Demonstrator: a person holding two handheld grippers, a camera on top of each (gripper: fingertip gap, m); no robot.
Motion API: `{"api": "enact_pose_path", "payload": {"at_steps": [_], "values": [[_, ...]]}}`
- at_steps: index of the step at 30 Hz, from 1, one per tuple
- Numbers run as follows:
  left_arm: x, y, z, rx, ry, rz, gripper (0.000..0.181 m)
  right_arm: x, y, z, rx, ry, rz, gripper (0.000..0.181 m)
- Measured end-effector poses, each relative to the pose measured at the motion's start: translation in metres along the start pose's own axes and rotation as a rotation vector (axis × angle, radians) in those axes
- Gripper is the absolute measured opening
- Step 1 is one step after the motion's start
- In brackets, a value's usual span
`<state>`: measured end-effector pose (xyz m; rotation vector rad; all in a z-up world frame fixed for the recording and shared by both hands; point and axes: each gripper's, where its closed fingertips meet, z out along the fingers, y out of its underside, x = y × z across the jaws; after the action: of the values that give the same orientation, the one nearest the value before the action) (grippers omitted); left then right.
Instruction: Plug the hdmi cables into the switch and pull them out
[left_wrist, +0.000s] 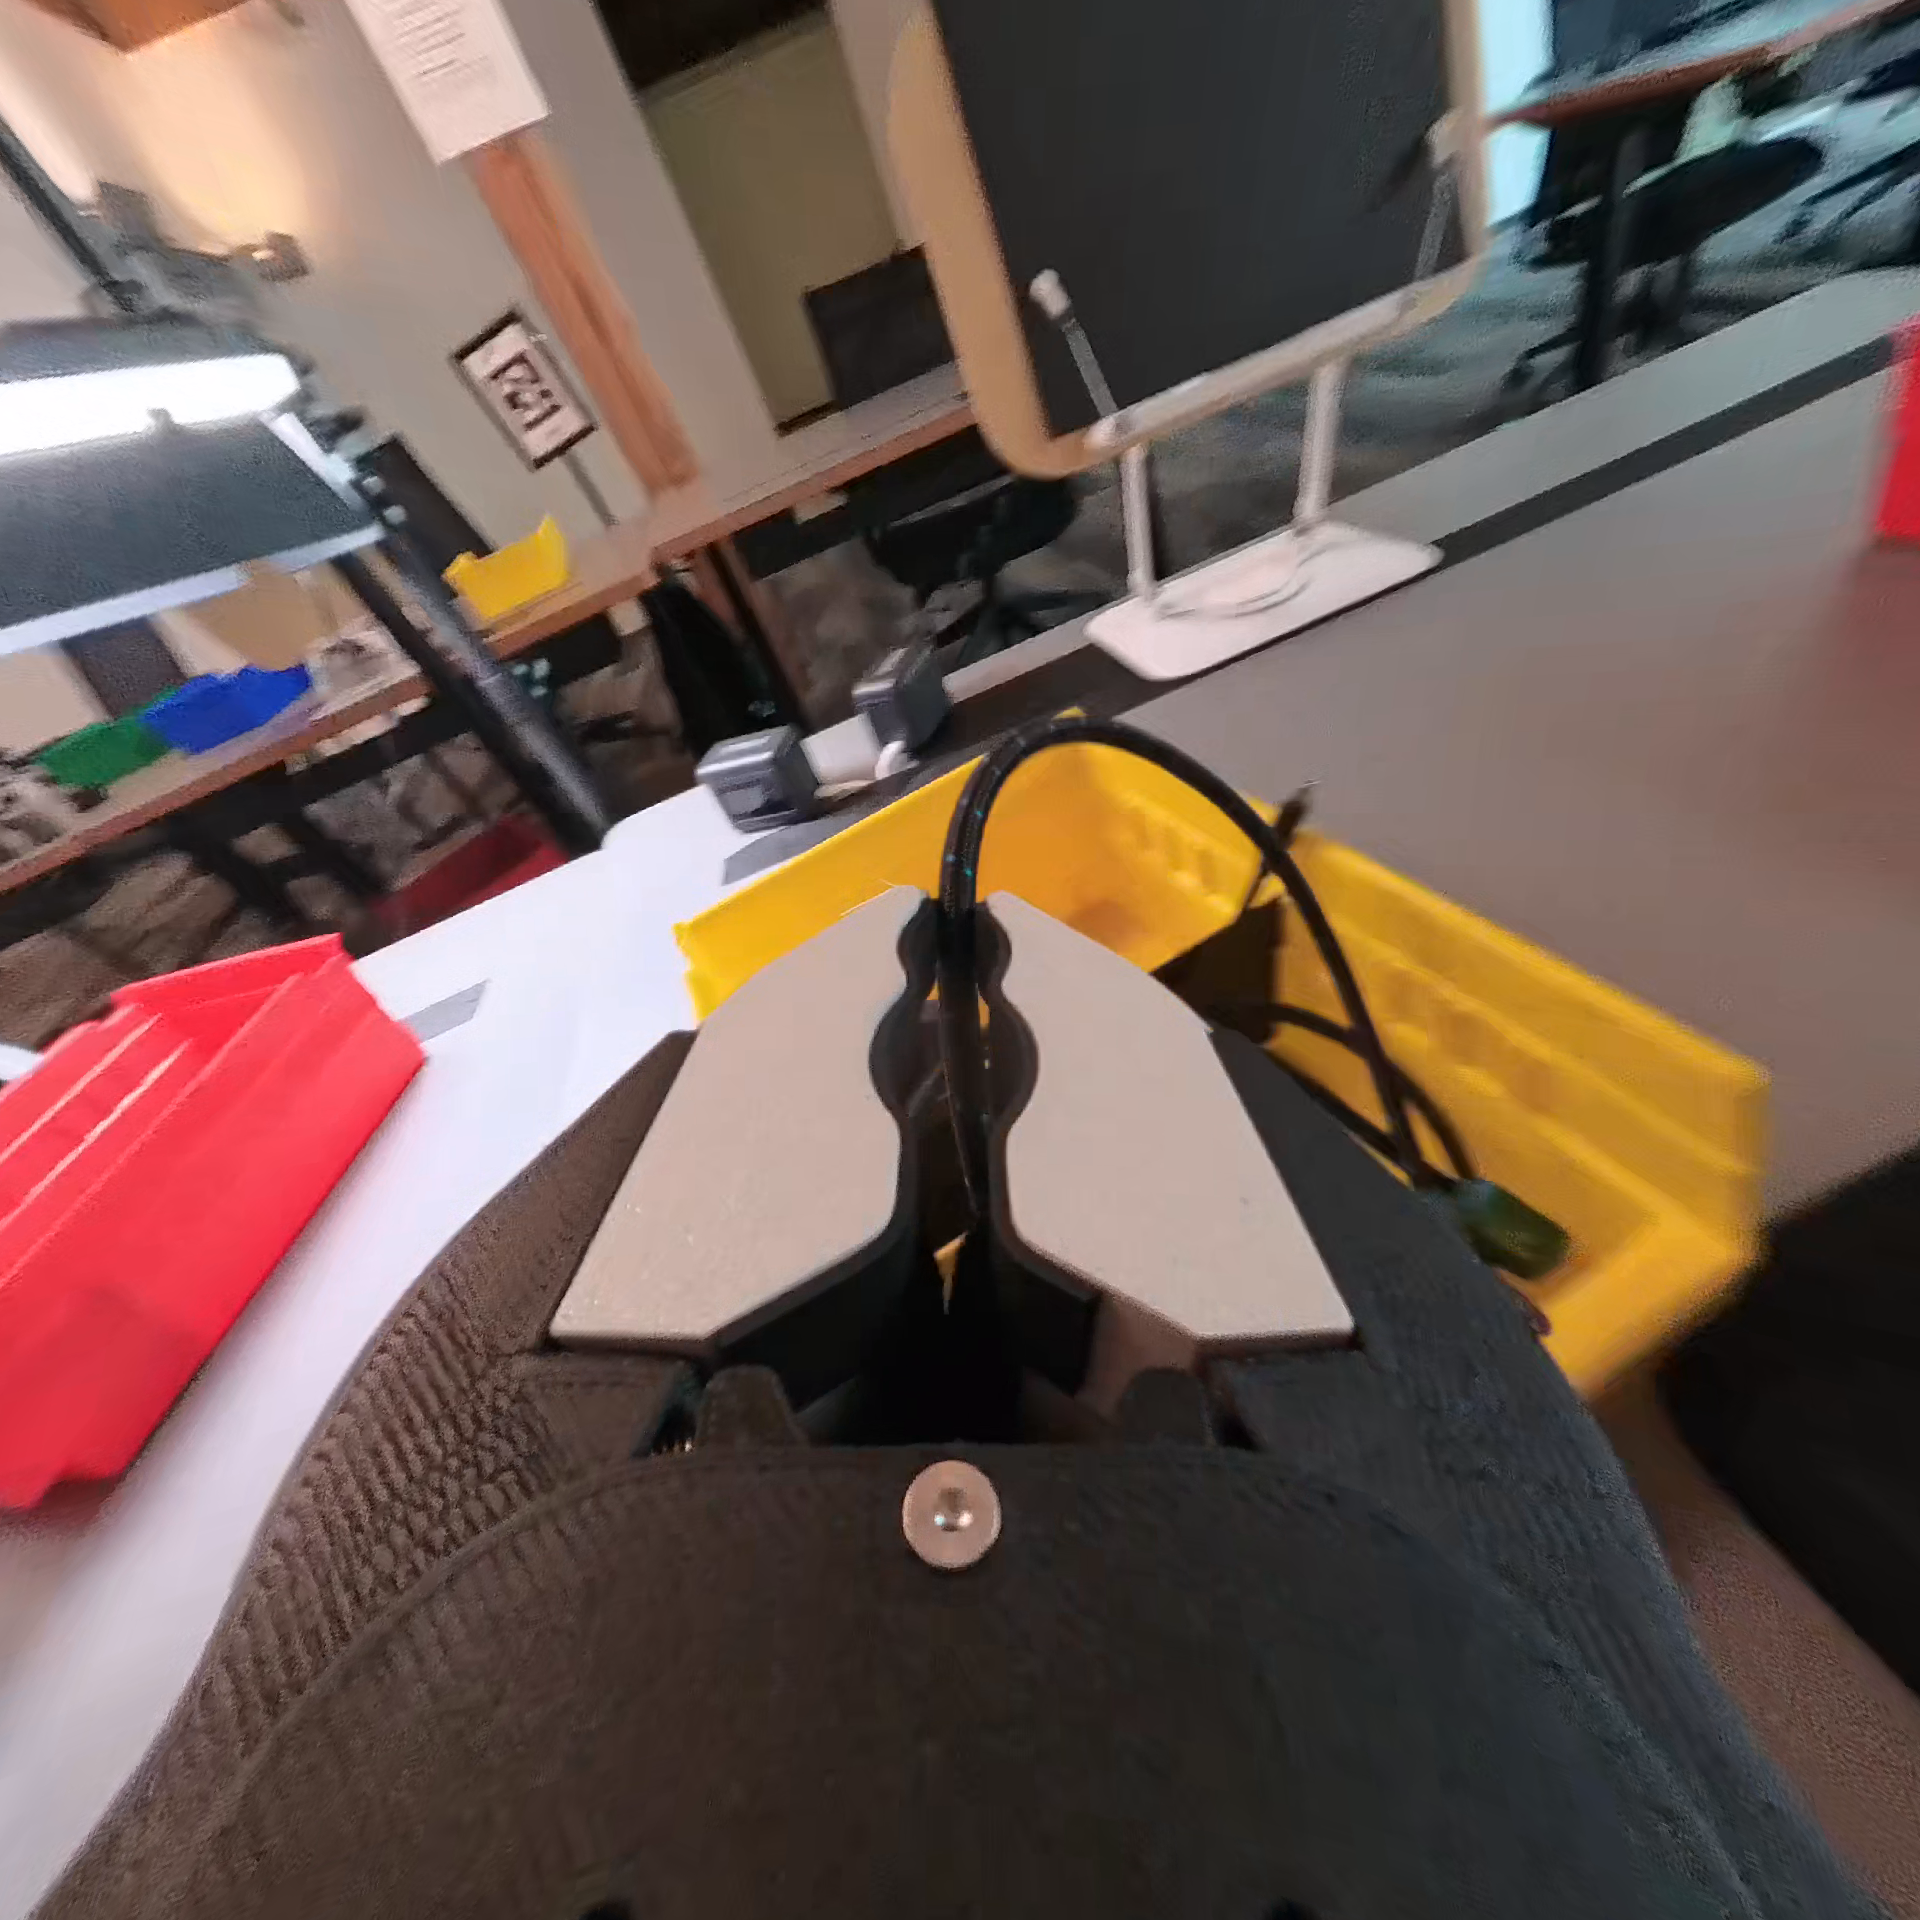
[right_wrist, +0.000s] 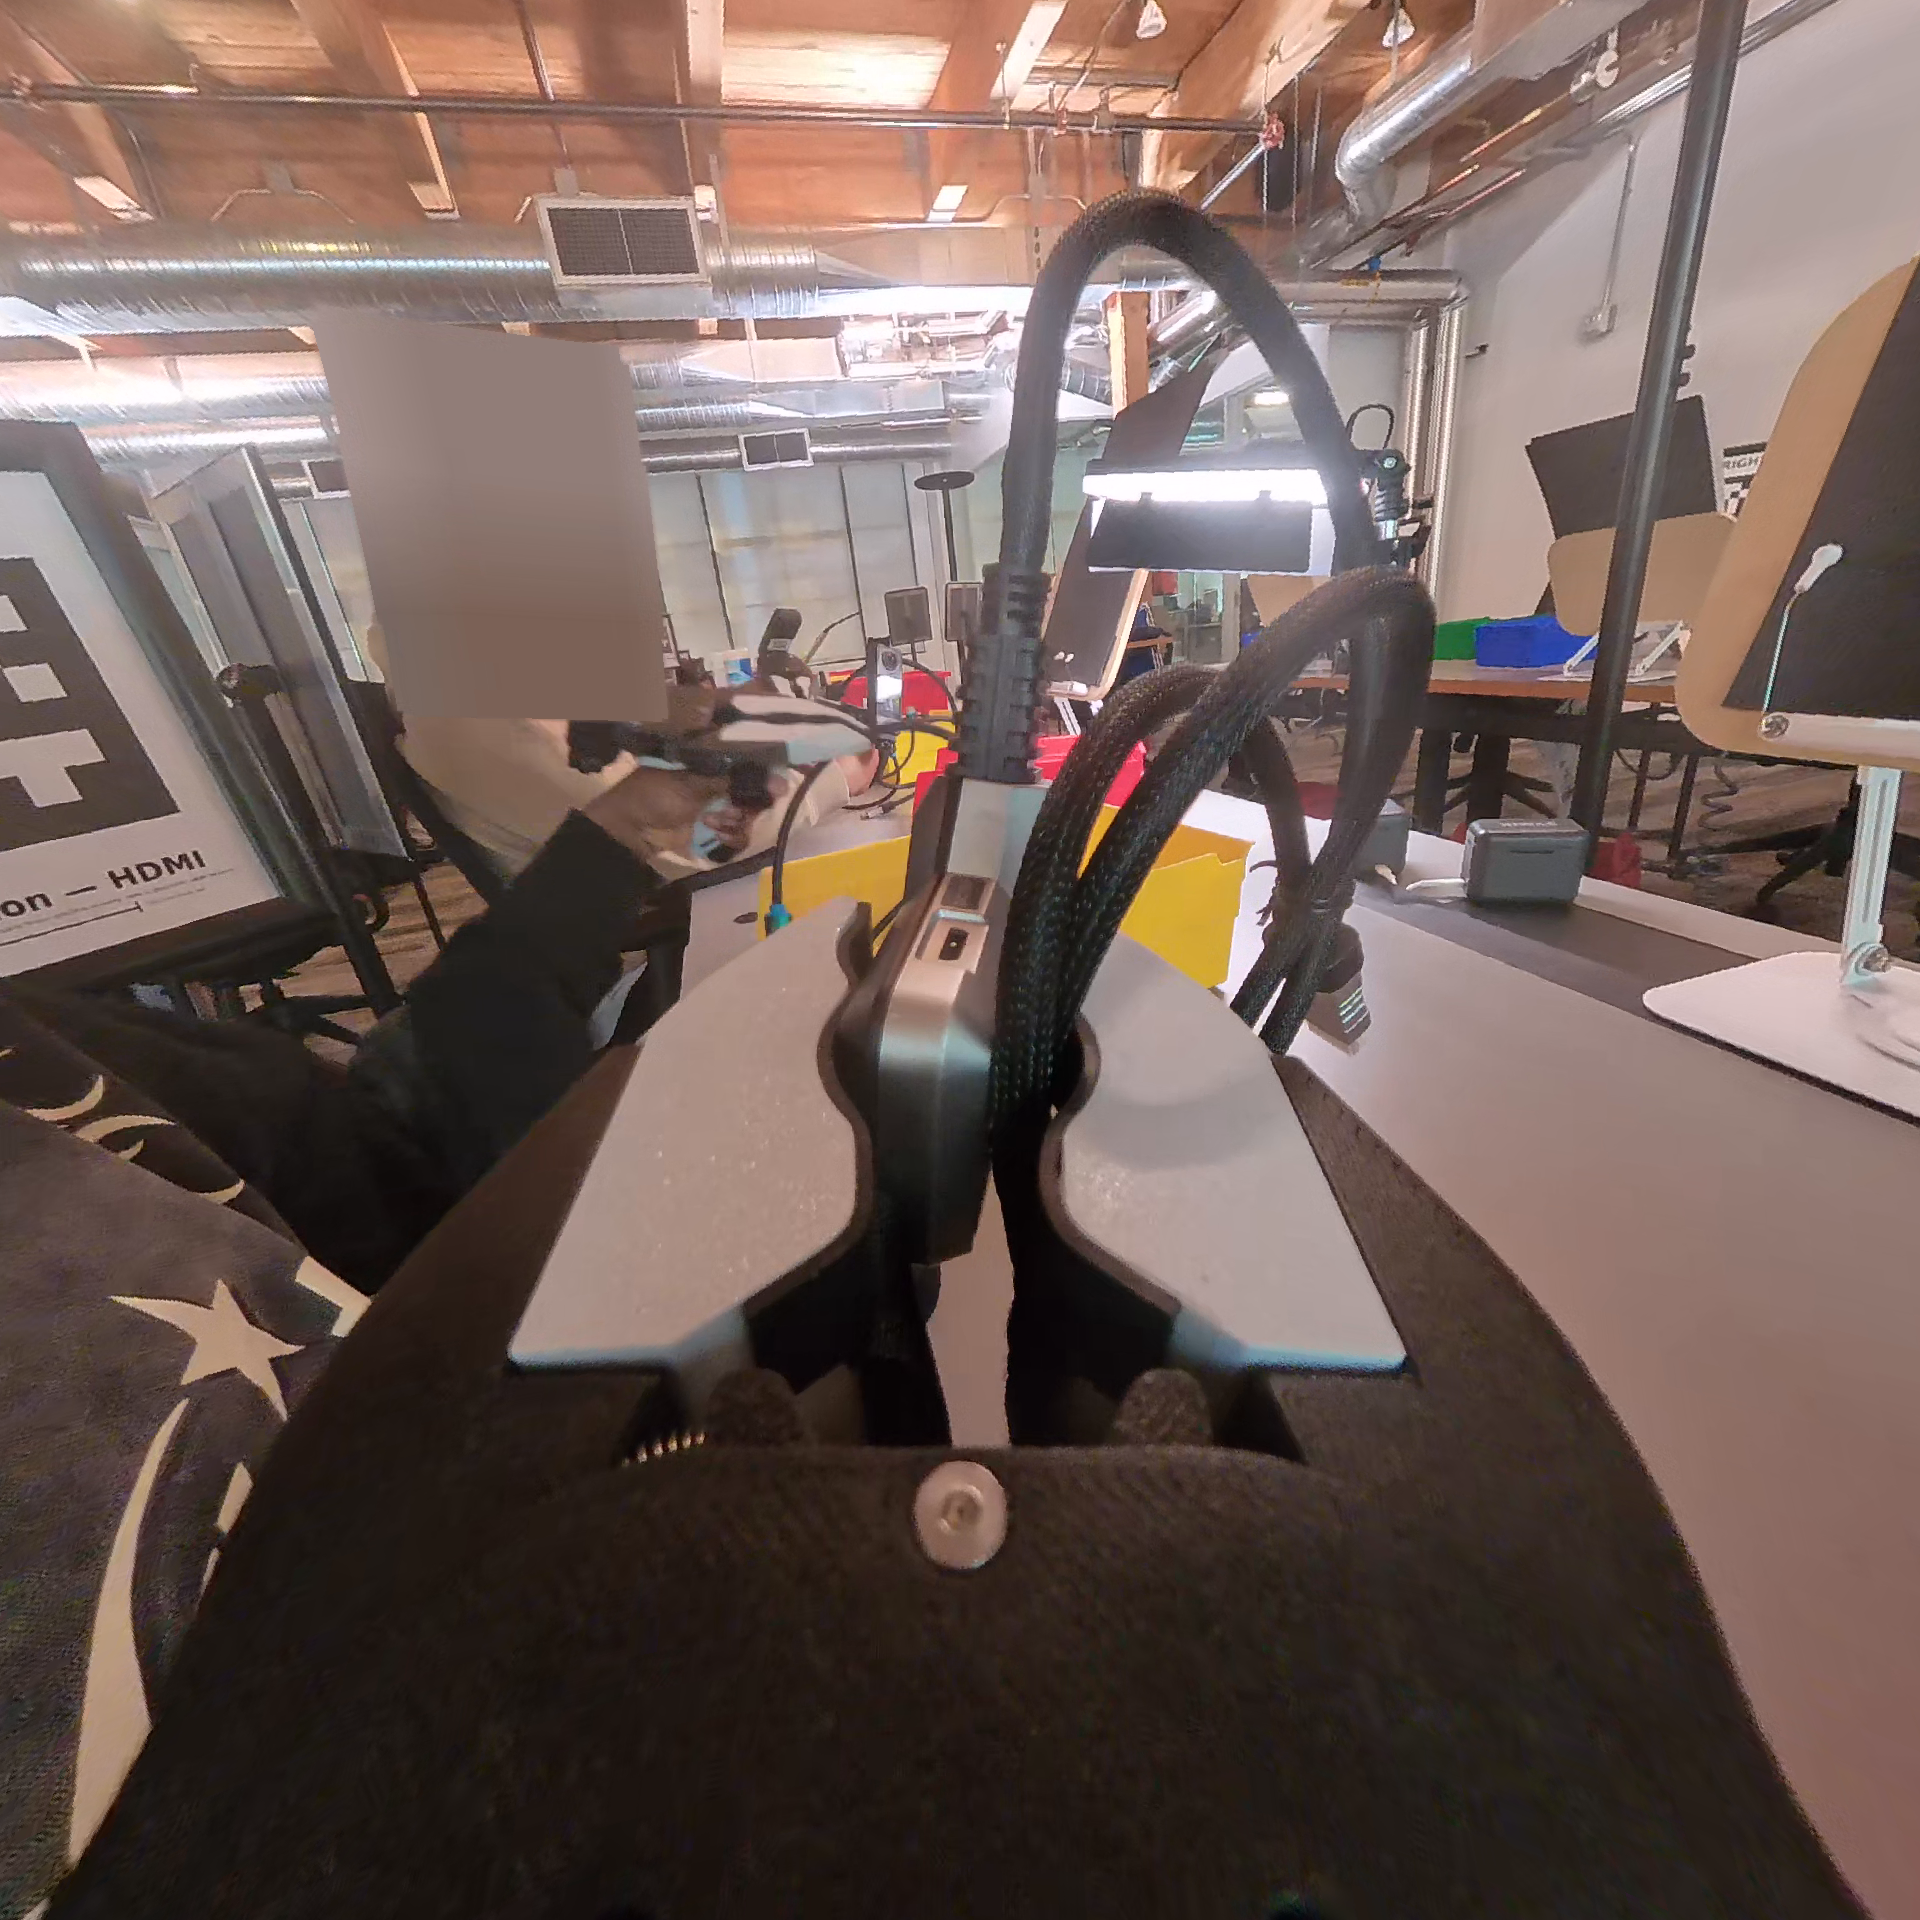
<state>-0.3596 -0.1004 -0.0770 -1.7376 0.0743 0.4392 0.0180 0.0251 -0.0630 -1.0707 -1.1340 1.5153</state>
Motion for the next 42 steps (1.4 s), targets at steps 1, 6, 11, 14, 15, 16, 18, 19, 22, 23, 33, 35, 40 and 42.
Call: {"api": "enact_pose_path", "payload": {"at_steps": [1, 6, 11, 14, 15, 16, 18, 19, 22, 23, 33, 35, 40, 42], "values": [[-0.004, 0.006, 0.007, 0.004, -0.023, 0.007, 0.006, 0.0, -0.001, 0.0, 0.003, -0.001, -0.002, 0.031], [-0.02, 0.024, 0.019, -0.048, -0.128, 0.066, 0.032, -0.001, -0.001, 0.0, 0.004, -0.008, -0.001, 0.031], [-0.039, 0.004, 0.017, -0.005, -0.221, 0.094, 0.033, 0.0, 0.0, 0.0, 0.004, -0.013, 0.017, 0.031], [-0.039, -0.011, 0.012, 0.004, -0.253, 0.132, 0.042, -0.001, -0.001, 0.0, 0.007, -0.012, 0.01, 0.031], [-0.032, -0.02, 0.009, 0.036, -0.251, 0.132, 0.043, -0.002, -0.002, -0.001, 0.01, -0.014, 0.009, 0.031], [-0.02, -0.03, 0.004, 0.087, -0.223, 0.116, 0.044, -0.003, -0.003, -0.001, 0.015, -0.021, 0.013, 0.031], [0.021, -0.058, -0.007, 0.243, -0.096, 0.027, 0.044, -0.006, -0.004, 0.0, 0.032, -0.046, 0.038, 0.031], [0.05, -0.074, -0.014, 0.336, 0.004, -0.041, 0.044, -0.007, -0.005, 0.0, 0.044, -0.064, 0.058, 0.03], [0.148, -0.113, -0.033, 0.541, 0.38, -0.269, 0.043, -0.011, -0.007, 0.0, 0.088, -0.131, 0.132, 0.031], [0.182, -0.118, -0.033, 0.545, 0.498, -0.336, 0.043, -0.012, -0.008, -0.001, 0.104, -0.153, 0.16, 0.031], [0.389, -0.117, 0.014, 0.368, 1.014, -0.659, 0.079, -0.022, -0.018, -0.006, 0.209, -0.257, 0.296, 0.031], [0.385, -0.124, 0.014, 0.377, 1.082, -0.782, 0.078, -0.021, -0.023, -0.01, 0.221, -0.263, 0.297, 0.031], [0.377, -0.113, 0.026, 0.291, 1.159, -0.98, 0.079, -0.026, -0.023, -0.008, 0.255, -0.305, 0.29, 0.031], [0.382, -0.113, 0.022, 0.29, 1.228, -1.027, 0.089, -0.029, -0.023, -0.006, 0.269, -0.342, 0.333, 0.031]]}}
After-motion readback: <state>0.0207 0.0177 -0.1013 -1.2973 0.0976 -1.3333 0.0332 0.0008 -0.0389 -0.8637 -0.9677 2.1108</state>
